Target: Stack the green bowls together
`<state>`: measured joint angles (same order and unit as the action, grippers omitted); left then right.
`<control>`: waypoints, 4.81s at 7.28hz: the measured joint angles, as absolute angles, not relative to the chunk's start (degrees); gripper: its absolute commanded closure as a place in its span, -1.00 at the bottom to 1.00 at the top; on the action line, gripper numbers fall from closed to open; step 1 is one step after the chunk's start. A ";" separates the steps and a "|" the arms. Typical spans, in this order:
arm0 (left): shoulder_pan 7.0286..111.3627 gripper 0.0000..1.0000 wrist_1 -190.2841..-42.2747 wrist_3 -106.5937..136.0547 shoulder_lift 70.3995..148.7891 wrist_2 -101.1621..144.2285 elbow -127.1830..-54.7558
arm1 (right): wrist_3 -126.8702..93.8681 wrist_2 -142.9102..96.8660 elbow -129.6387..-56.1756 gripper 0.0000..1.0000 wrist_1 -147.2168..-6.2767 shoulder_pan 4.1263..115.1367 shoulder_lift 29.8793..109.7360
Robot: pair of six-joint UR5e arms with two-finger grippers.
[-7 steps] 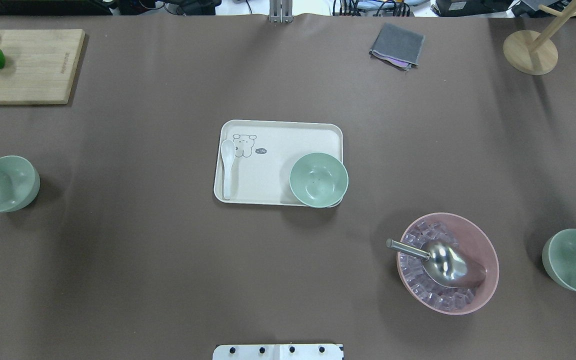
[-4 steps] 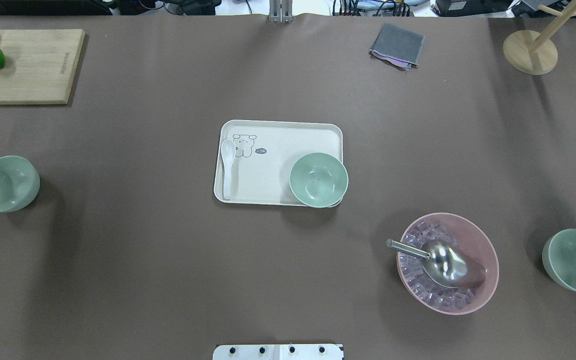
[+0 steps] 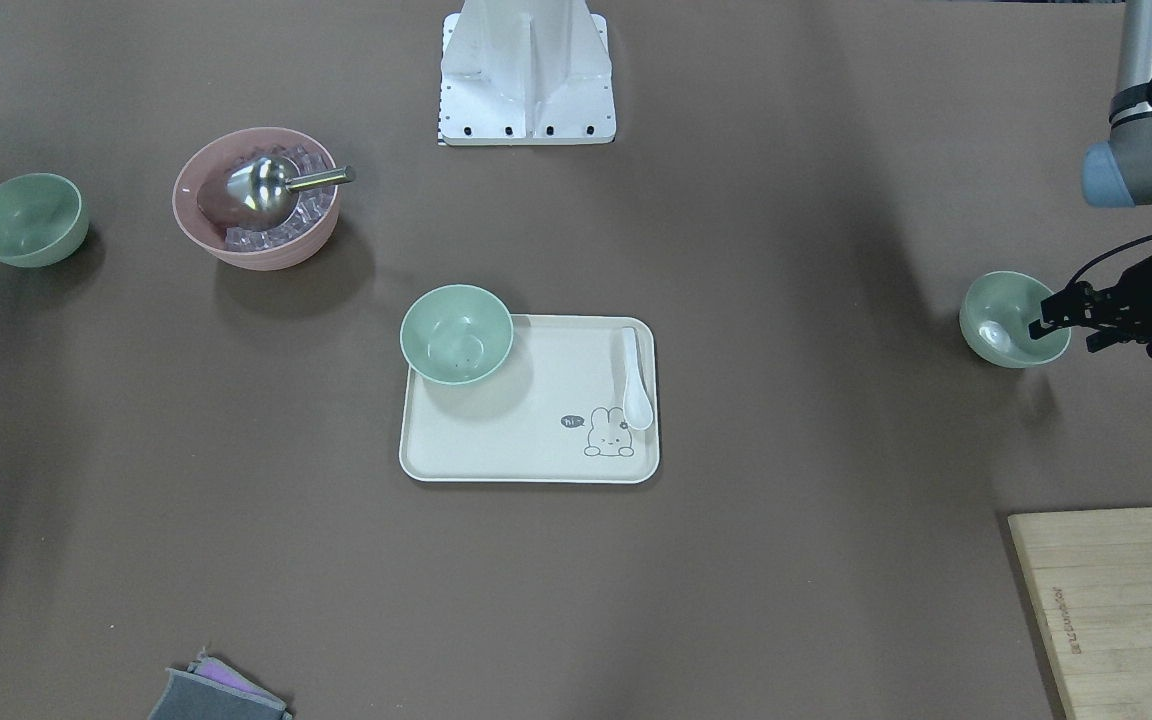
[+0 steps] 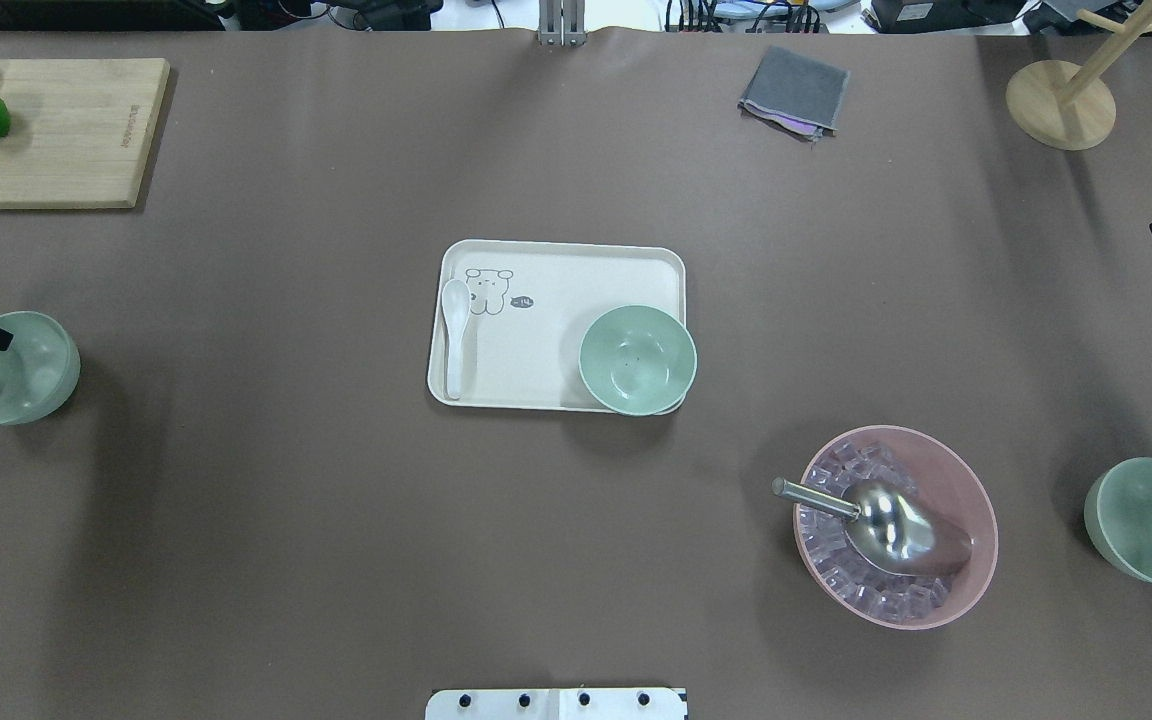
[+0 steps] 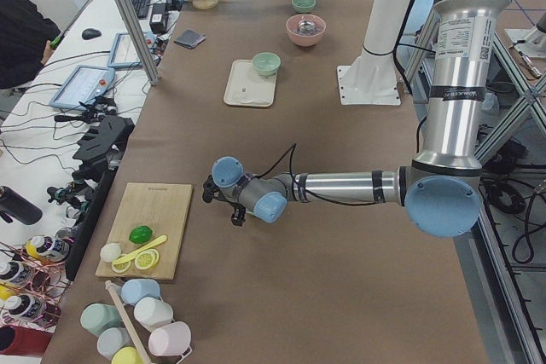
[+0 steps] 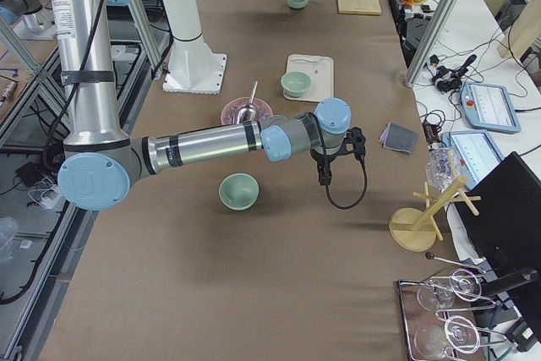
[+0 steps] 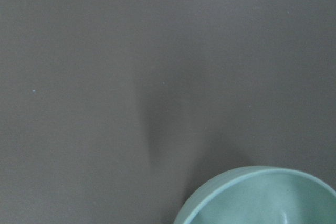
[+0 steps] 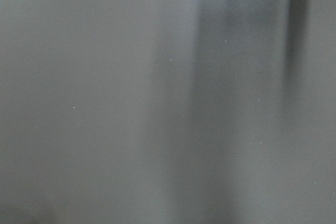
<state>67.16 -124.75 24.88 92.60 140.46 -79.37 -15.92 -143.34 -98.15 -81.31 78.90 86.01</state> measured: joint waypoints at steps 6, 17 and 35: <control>67.07 1.00 -126.82 24.63 90.27 140.74 -79.90 | -20.15 -142.92 -97.97 -1.00 -81.34 77.58 84.25; 69.60 1.00 -127.26 65.41 108.76 152.71 -83.80 | -25.43 -143.79 -98.26 -1.00 -61.70 73.32 100.43; 49.69 1.00 -127.26 95.30 127.84 134.65 -83.43 | -21.80 -143.25 -93.66 1.00 -52.69 62.57 112.08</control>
<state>49.69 -127.26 95.30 127.84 134.65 -83.43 -21.80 -143.25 -93.66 -52.69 62.57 112.08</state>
